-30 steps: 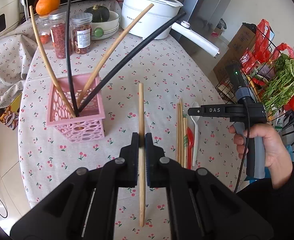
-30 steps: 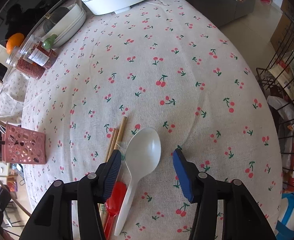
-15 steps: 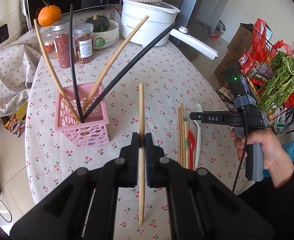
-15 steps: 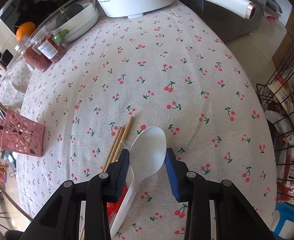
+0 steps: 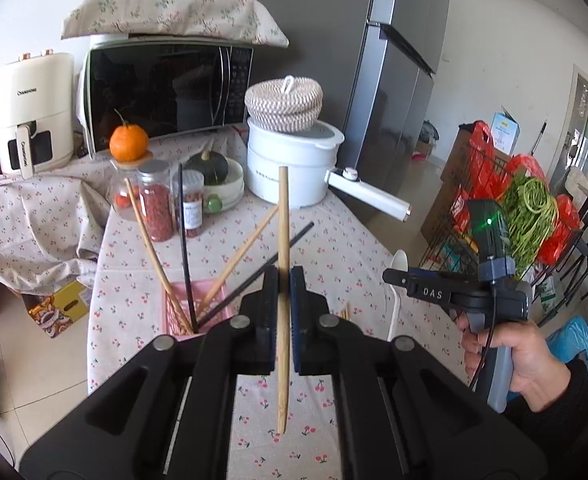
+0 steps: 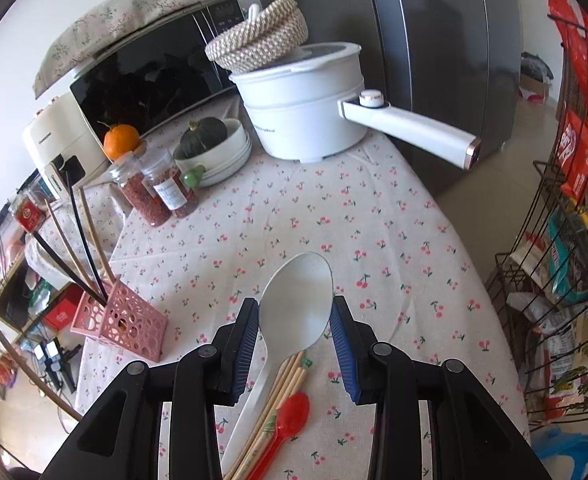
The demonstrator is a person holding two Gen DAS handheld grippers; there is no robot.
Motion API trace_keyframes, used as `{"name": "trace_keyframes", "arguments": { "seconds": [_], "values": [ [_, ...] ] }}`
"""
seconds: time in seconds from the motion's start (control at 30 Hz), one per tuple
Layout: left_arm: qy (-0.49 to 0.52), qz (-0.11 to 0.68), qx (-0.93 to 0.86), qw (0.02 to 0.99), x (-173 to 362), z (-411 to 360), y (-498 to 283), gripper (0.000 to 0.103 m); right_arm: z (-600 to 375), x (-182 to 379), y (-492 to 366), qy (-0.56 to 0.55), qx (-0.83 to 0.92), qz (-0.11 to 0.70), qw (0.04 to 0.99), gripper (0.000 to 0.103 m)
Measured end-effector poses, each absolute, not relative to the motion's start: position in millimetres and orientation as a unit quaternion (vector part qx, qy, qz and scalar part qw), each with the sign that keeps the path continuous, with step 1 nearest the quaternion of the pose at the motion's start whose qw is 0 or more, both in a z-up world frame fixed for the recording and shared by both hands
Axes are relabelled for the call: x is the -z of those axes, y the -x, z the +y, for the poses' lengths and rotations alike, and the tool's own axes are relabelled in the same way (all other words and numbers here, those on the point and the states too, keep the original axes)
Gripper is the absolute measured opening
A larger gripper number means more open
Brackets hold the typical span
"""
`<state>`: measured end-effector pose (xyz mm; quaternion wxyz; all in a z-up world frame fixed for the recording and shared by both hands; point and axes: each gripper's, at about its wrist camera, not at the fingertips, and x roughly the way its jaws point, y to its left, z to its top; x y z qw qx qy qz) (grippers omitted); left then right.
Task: Organize utensils
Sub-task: 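Carry the wooden chopstick over the pink caddy with the left tool while the right tool grasps the white spoon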
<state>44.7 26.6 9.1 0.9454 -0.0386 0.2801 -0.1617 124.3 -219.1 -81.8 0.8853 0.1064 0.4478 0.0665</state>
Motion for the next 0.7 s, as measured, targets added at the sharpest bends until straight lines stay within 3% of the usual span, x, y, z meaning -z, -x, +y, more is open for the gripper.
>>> {"name": "trace_keyframes", "arguments": {
  "seconds": [0.3,0.7],
  "values": [
    [0.071,0.135,0.097,0.984,-41.6,63.0,-36.9,0.006,-207.9,62.0,-118.3,-0.103,-0.080,0.404,0.905,0.037],
    [0.124,0.115,0.043,0.985,-21.4,85.8,-66.5,0.006,-200.1,60.7,-115.0,-0.093,-0.084,0.400,0.908,0.037]
  ]
}}
